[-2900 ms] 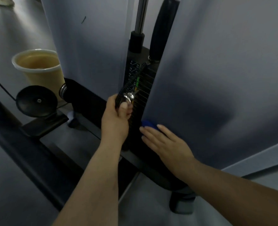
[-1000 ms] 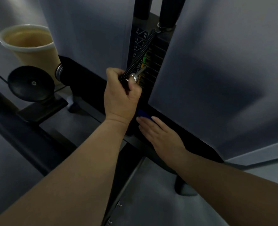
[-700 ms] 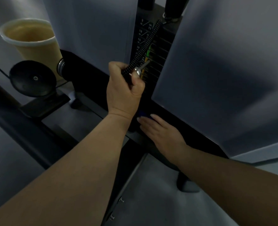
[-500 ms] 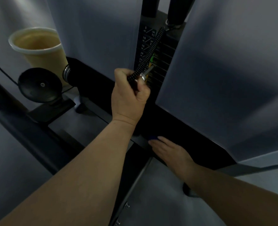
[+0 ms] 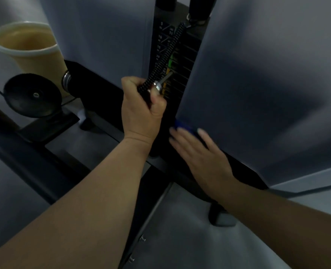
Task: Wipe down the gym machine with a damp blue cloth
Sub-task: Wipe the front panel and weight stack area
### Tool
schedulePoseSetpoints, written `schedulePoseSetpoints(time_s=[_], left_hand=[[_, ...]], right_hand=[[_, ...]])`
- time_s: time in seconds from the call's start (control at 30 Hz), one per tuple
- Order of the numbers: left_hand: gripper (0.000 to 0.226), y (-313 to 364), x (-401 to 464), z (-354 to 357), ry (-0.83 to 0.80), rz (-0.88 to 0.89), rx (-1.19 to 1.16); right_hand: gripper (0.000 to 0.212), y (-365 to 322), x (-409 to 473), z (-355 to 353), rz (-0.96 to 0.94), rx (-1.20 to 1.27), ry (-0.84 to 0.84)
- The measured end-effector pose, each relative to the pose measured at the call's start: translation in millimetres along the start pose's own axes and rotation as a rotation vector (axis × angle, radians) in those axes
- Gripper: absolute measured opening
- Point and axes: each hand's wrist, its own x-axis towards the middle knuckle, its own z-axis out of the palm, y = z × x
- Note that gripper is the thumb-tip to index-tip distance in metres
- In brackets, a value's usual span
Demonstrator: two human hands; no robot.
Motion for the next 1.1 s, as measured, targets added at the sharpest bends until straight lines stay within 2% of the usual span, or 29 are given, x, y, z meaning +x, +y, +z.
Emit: schedulePoseSetpoints(time_s=[0.07,0.1,0.3,0.5,0.63,0.73,0.87,1.0,1.1], left_hand=[[0.026,0,-2,2,0.005,0.000,-0.010],[0.026,0,-3,2,0.002,0.003,-0.012],[0.027,2,-2,-1,-0.045,-0.010,0.001],[0.023,6,-3,1,-0.017,0.001,-0.007],[0.025,3,-1,-1,-0.023,0.001,0.005],[0.024,3,-2,2,0.014,0.001,0.003],[0.020,5,-4,6,0.052,0.002,-0.017],[0.021,8,-4,1,0.006,-0.007,-0.004],[0.022,14,-8,0,-0.005,-0.014,0.010]], right_hand=[[0.059,4,16,-6,0.117,0.007,0.131],[0.059,3,14,-4,0.136,0.005,0.142],[0.062,3,-65,4,0.266,0.079,0.099],[0.058,8,-21,1,0.226,-0.002,0.138],[0.054,4,-102,10,0.288,0.122,0.090],[0.056,3,-131,10,0.257,0.104,-0.012],[0.058,4,-93,11,0.124,-0.035,0.008],[0.059,14,-133,20,0.021,0.044,-0.117],[0.057,11,-153,14,-0.132,0.033,-0.240]])
